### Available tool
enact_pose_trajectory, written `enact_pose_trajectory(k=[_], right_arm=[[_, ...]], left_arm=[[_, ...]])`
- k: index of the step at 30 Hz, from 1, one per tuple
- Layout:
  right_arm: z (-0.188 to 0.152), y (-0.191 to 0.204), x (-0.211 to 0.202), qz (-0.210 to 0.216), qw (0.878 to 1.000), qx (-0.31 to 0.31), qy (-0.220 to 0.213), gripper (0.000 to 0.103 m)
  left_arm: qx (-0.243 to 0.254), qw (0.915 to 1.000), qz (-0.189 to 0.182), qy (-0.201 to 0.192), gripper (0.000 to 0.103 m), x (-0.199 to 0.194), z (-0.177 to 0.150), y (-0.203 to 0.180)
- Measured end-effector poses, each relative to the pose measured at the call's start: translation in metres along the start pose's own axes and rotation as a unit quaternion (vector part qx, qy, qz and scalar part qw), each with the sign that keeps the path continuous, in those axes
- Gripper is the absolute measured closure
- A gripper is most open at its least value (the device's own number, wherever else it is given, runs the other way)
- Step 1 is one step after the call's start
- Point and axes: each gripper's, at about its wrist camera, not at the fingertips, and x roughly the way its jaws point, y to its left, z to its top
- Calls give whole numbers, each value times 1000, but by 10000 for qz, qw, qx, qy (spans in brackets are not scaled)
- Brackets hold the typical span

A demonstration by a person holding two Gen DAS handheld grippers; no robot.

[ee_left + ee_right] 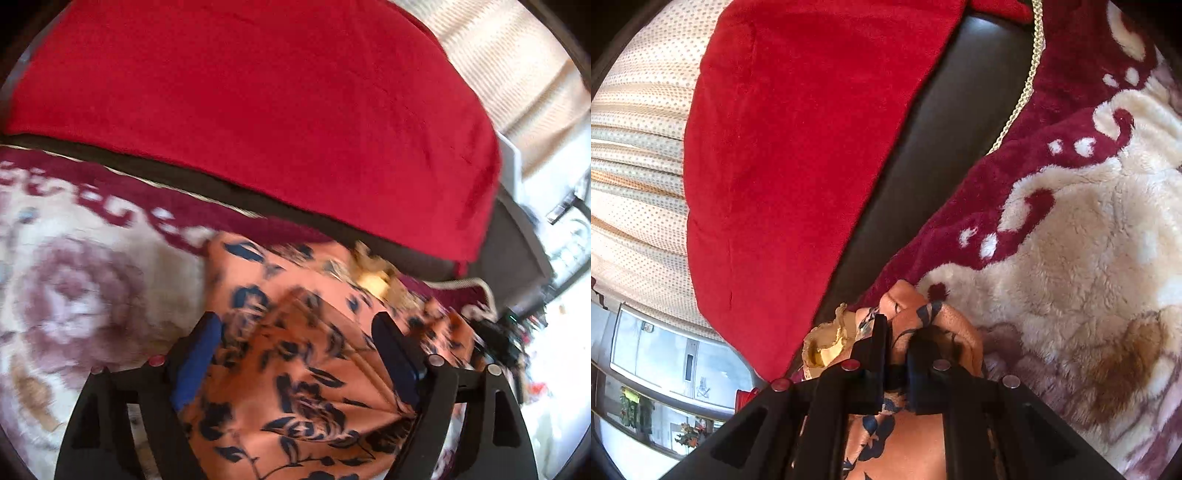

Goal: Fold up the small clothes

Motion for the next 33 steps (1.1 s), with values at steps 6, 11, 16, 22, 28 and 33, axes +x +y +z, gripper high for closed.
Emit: enact_pose_trajectory(k=[6,11,16,22,28,33], right_arm=[[-7,-10,5,-16,9998,150,107,92],[-2,-11,6,-61,9998,129,147,92],[0,-11,15,-74,9997,145,195,92],[-1,-11,18,-104,9997,119,197,92],[-2,-11,19,-110,9997,119,189,92],[-2,-12,19,-86,9997,148,198,92]], left_arm=[[-208,9993,223,215,18,27,4,15],[570,9981,234,-14,29,25,8,-16],[1059,9935,-33,-423,28,10,21,-37],[446,9954,-692,488,32,63,27,-6],[330,9892,-1187,801,34,71,21,13],[548,9874,-1198,881,47,67,16,9]])
